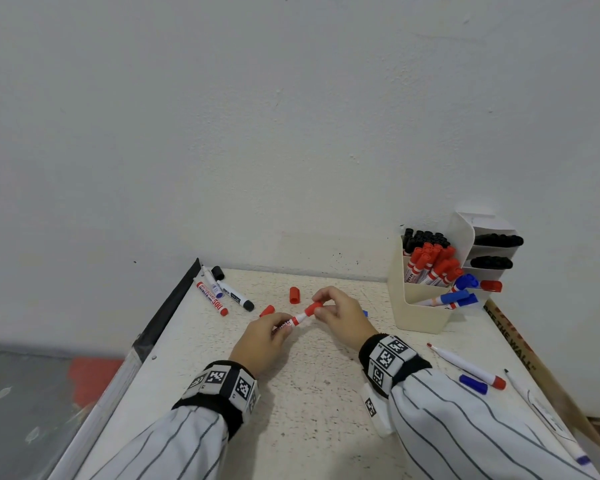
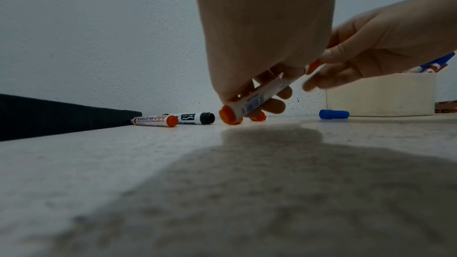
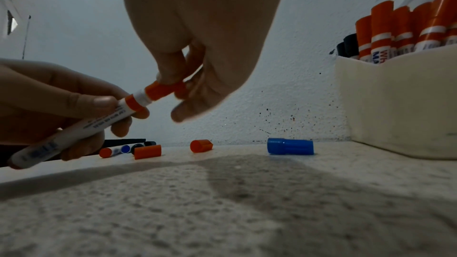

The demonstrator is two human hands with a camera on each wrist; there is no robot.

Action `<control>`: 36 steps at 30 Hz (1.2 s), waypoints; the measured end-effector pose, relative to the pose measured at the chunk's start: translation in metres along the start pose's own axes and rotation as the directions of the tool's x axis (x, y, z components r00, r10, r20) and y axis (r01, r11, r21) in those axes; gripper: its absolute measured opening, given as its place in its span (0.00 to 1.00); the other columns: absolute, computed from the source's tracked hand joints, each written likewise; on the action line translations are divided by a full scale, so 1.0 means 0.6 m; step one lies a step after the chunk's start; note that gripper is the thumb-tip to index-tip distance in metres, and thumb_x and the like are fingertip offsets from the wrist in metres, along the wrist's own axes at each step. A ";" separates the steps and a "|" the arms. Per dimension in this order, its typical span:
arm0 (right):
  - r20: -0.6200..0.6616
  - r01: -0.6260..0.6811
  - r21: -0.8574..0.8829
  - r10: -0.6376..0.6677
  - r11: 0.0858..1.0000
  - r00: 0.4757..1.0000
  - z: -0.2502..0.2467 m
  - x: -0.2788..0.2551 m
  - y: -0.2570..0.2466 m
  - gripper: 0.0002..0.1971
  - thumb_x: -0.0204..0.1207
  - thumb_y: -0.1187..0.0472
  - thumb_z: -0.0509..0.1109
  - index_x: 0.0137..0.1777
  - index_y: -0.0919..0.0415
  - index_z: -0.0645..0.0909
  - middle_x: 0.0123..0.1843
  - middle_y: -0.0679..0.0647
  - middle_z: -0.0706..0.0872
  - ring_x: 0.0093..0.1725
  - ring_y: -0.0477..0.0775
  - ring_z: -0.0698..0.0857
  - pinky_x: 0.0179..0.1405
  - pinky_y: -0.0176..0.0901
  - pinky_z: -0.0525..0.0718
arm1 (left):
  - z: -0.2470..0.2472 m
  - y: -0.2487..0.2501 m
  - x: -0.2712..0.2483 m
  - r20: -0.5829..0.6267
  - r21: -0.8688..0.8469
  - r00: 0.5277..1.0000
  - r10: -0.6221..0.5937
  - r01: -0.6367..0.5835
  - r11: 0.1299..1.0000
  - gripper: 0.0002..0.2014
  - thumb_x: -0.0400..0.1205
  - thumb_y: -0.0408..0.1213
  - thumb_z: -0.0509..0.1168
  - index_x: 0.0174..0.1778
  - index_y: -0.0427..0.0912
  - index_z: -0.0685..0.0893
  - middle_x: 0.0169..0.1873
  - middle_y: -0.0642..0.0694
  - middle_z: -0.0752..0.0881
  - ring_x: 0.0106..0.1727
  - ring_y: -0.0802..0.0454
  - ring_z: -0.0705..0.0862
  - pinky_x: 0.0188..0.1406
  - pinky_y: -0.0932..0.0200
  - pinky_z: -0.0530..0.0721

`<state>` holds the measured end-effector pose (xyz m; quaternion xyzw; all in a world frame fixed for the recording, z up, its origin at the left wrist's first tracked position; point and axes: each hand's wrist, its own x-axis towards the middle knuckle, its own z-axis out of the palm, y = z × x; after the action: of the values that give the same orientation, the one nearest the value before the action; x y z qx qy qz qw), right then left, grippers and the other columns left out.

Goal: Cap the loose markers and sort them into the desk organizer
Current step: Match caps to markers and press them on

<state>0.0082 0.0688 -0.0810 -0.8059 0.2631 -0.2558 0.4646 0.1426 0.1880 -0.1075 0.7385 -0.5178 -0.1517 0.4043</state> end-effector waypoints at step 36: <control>0.078 0.104 -0.184 -0.090 0.977 0.993 -0.115 -0.082 -0.029 0.19 0.86 0.58 0.50 0.31 0.54 0.65 0.27 0.48 0.68 0.25 0.40 0.68 0.30 0.33 0.65 | 0.024 0.178 -0.029 0.622 -0.413 0.770 -0.141 0.476 0.777 0.19 0.87 0.53 0.48 0.36 0.45 0.73 0.19 0.55 0.64 0.15 0.60 0.58 0.13 0.70 0.57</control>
<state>-0.0698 0.0662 -0.0436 -0.8664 0.2302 -0.2240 0.3823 0.0572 0.1824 -0.0393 0.5910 -0.4115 -0.5694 0.3965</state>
